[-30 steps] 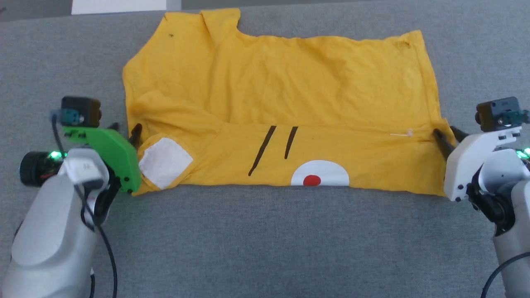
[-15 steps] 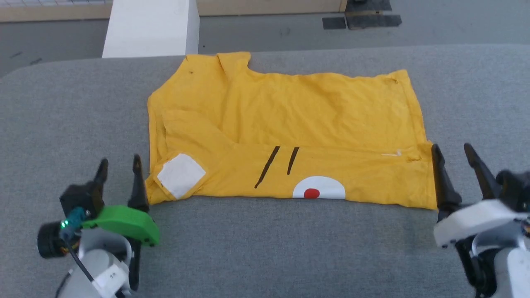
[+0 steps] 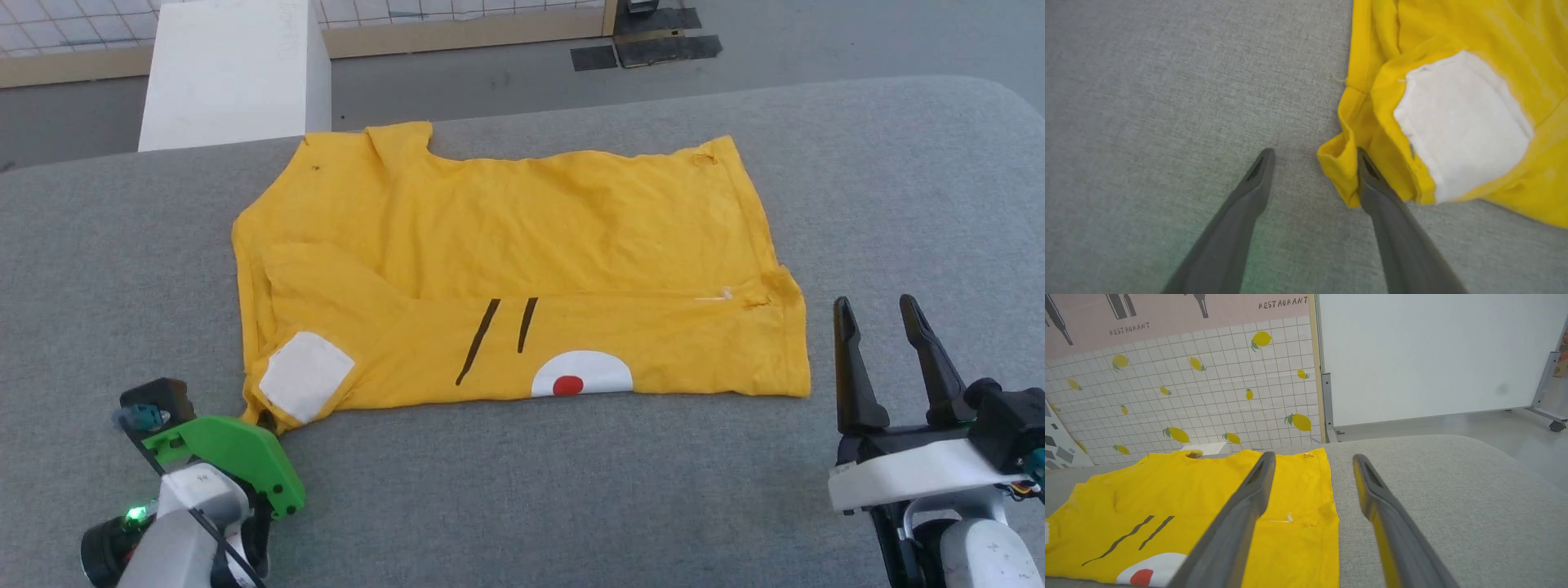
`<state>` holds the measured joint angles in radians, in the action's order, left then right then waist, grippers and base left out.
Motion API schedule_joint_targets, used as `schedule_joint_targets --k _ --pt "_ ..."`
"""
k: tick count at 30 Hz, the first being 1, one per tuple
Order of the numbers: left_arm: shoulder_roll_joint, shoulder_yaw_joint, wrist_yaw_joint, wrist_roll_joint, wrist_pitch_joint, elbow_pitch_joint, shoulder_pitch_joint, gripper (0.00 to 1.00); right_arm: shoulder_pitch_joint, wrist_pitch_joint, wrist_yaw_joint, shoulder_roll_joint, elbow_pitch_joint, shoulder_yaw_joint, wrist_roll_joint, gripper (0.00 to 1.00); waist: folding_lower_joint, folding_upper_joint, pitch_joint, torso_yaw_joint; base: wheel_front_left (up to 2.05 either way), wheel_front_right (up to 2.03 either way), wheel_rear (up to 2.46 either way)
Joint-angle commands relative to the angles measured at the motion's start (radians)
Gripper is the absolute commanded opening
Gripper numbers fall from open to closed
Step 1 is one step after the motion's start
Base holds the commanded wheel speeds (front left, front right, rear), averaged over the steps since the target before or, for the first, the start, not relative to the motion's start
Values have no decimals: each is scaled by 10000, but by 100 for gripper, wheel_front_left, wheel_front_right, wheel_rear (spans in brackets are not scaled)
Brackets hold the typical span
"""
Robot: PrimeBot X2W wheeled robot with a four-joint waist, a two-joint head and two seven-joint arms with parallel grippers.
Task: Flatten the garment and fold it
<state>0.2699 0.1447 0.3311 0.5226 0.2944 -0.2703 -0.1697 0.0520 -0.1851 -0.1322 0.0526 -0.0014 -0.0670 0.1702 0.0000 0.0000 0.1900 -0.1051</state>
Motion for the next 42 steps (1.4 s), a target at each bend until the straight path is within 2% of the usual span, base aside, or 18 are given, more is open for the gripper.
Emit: schedule_joint_targets --k 1,2,8,11,13,18,25,26,27,28,29,36,42 --pt "-30 167 -159 243 485 3 243 20 -43 -23 15 -21 -91 15 -8 100 0 0 41 -81 0 0 0" --pt "0 213 -253 305 624 121 272 0 -36 -36 15 -21 -105 14 4 100 0 0 56 -90 0 0 0" --pt "111 293 -355 266 548 791 355 0 315 -110 15 -22 29 -4 -217 100 0 0 147 62 0 0 0" --pt "115 335 -408 220 390 900 282 0 728 209 15 -23 513 -259 -234 100 0 0 191 235 0 0 0" --pt "90 389 -435 201 339 944 227 0 1016 984 15 -23 1108 -537 7 100 0 0 230 377 0 0 0" --pt "18 525 -552 168 161 976 56 0 1616 4326 15 -23 2645 -1120 233 100 0 0 391 747 0 0 0" --pt "-106 620 -711 219 -129 841 -66 0 1672 7822 15 -23 2758 -1173 -353 100 0 0 508 991 0 0 0" --pt "-110 622 -735 217 -207 826 -73 0 1605 8259 15 -23 2615 -1171 -338 47 0 0 512 1001 0 0 0" --pt "-106 626 -752 194 -299 818 -80 0 1551 8521 15 -23 2458 -1189 -378 34 0 0 505 1009 0 0 0" --pt "-107 631 -778 180 -398 795 -85 0 1485 8763 15 -24 2245 -1237 -415 5 0 0 489 1017 0 0 0" --pt "-102 623 -805 162 -510 785 -105 0 1448 8863 15 -24 2056 -1272 -411 0 0 0 472 1020 0 0 0" --pt "135 501 -718 -298 -1638 764 -57 0 961 8179 15 -24 499 -1320 -207 0 0 0 8 992 0 0 0" --pt "554 485 -188 -609 -1295 1857 1001 0 -146 7939 15 -24 -919 -1474 -6 0 0 0 -476 990 0 0 0"
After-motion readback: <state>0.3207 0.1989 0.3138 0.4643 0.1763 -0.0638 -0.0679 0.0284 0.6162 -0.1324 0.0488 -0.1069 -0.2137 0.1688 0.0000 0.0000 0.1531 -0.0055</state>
